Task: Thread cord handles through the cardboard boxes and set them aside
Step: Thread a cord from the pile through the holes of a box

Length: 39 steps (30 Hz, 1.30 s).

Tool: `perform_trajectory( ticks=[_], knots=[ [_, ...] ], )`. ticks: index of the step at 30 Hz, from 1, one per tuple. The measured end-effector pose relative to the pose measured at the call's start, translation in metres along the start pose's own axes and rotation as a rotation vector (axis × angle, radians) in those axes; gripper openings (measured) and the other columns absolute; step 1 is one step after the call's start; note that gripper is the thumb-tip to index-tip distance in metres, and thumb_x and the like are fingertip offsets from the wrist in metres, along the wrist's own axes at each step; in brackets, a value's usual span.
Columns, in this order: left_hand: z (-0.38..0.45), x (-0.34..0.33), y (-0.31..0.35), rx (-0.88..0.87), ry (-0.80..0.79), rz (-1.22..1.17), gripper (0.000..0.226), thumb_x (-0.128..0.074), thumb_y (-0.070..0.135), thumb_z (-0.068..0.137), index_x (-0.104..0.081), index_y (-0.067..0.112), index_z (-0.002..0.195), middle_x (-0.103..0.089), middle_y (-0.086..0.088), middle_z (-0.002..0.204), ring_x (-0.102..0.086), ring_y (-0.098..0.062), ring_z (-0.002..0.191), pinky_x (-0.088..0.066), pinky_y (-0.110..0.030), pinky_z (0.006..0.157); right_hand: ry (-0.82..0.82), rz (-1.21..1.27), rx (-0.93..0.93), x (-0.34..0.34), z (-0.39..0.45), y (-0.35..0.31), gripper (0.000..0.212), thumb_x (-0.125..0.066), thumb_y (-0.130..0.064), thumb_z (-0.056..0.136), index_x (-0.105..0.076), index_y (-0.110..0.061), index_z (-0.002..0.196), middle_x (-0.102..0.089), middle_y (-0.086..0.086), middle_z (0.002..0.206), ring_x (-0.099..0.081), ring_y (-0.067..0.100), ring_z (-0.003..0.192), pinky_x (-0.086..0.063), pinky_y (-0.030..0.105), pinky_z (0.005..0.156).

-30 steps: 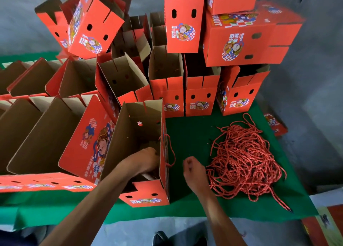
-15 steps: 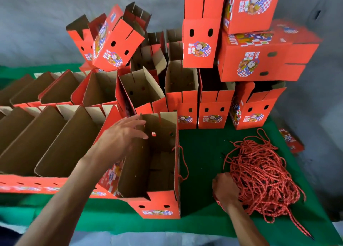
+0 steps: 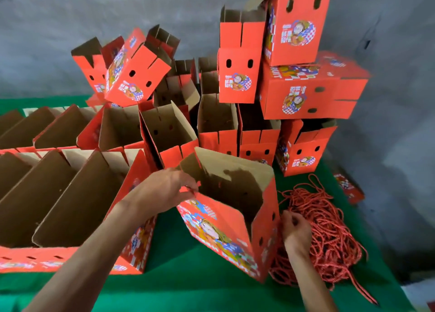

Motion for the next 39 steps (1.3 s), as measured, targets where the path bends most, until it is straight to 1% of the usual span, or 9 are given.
perform_trajectory(
  ticks=[3,8,12,16,23,27,32,35,39],
  knots=[
    [0.012,-0.005,0.022,-0.033,0.01,-0.085,0.017,-0.071,0.028,0.094,-0.072,0.021,0.109,-0.071,0.007,0.107,-0.064,-0.015,0.099,-0.051,-0.033,0.084,0.032,0.111,-0.014,0.011,-0.004,-0.002,0.019,-0.06,-0.022,0.103,-0.072,-0.008,0.099,-0.074,0.006,0.093,-0.07,0.03,0.091,-0.056,0.04,0.077],
    [0.024,-0.013,0.05,-0.065,-0.029,-0.11,0.013,-0.066,0.038,0.093,-0.058,0.029,0.096,-0.059,0.018,0.085,-0.056,-0.004,0.077,-0.047,-0.024,0.067,-0.003,0.288,0.044,0.008,-0.027,-0.029,0.011,-0.065,-0.019,0.101,-0.076,-0.018,0.097,-0.077,-0.002,0.08,-0.074,0.015,0.076,-0.058,0.027,0.066],
    [0.027,-0.035,0.049,0.051,-0.149,-0.299,0.015,-0.067,0.034,0.093,-0.056,0.026,0.097,-0.068,0.012,0.093,-0.067,-0.004,0.081,-0.06,-0.039,0.074,-0.255,0.368,0.09,-0.022,-0.051,-0.056,0.006,-0.075,-0.021,0.093,-0.079,-0.023,0.09,-0.079,0.0,0.087,-0.075,0.015,0.082,-0.059,0.024,0.073],
    [0.016,-0.064,0.046,0.149,-0.255,-0.547,0.016,-0.066,0.035,0.096,-0.051,0.035,0.101,-0.072,0.013,0.097,-0.073,-0.002,0.085,-0.063,-0.026,0.066,-0.47,0.301,0.186,-0.055,-0.075,-0.074,0.009,-0.072,-0.03,0.097,-0.079,-0.024,0.097,-0.079,-0.003,0.095,-0.075,0.014,0.089,-0.06,0.031,0.077],
    [0.016,-0.087,0.054,0.293,-0.368,-0.985,0.036,-0.062,0.029,0.095,-0.055,0.027,0.13,-0.075,0.003,0.113,-0.074,-0.018,0.103,-0.06,-0.039,0.09,-0.498,0.087,0.222,-0.075,-0.079,-0.072,0.014,-0.062,-0.028,0.103,-0.073,-0.029,0.095,-0.075,-0.011,0.088,-0.071,0.002,0.082,-0.053,0.018,0.069],
    [0.024,-0.114,0.055,0.473,-0.489,-0.936,0.017,-0.05,0.025,0.1,-0.065,0.017,0.102,-0.074,-0.009,0.119,-0.071,-0.028,0.11,-0.054,-0.04,0.098,-0.446,0.045,0.208,-0.075,-0.075,-0.072,0.015,-0.06,-0.024,0.104,-0.073,-0.02,0.097,-0.074,-0.01,0.087,-0.069,-0.002,0.076,-0.053,0.015,0.066],
    [0.021,-0.123,0.063,0.577,-0.465,-1.141,0.051,-0.028,0.08,0.095,-0.066,0.046,0.104,-0.077,0.013,0.102,-0.073,-0.011,0.1,-0.051,-0.029,0.084,-0.405,-0.089,0.26,-0.076,-0.076,-0.079,0.019,-0.059,-0.024,0.104,-0.074,-0.015,0.099,-0.073,-0.004,0.091,-0.068,0.005,0.079,-0.052,0.019,0.066],
    [0.034,-0.122,0.05,0.606,-0.367,-0.918,0.038,-0.038,0.053,0.107,-0.065,0.027,0.113,-0.072,0.002,0.1,-0.07,-0.013,0.09,-0.058,-0.033,0.075,-0.364,-0.08,0.293,-0.072,-0.077,-0.081,0.019,-0.062,-0.027,0.103,-0.077,-0.017,0.098,-0.076,-0.005,0.092,-0.07,0.009,0.082,-0.057,0.033,0.073],
    [0.038,-0.136,0.057,0.513,-0.492,-0.671,0.025,-0.053,0.012,0.105,-0.064,0.0,0.125,-0.069,-0.019,0.122,-0.069,-0.031,0.111,-0.055,-0.046,0.101,-0.383,-0.086,0.278,-0.072,-0.077,-0.07,0.022,-0.059,-0.034,0.104,-0.078,-0.023,0.097,-0.075,-0.011,0.089,-0.069,0.003,0.079,-0.057,0.037,0.073]
  ],
)
Point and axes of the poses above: each hand's wrist, its own z-axis towards the middle knuckle, its own x-axis out of the back of the hand, y = z × x, the point moved 10 cm from there along z, towards the middle knuckle
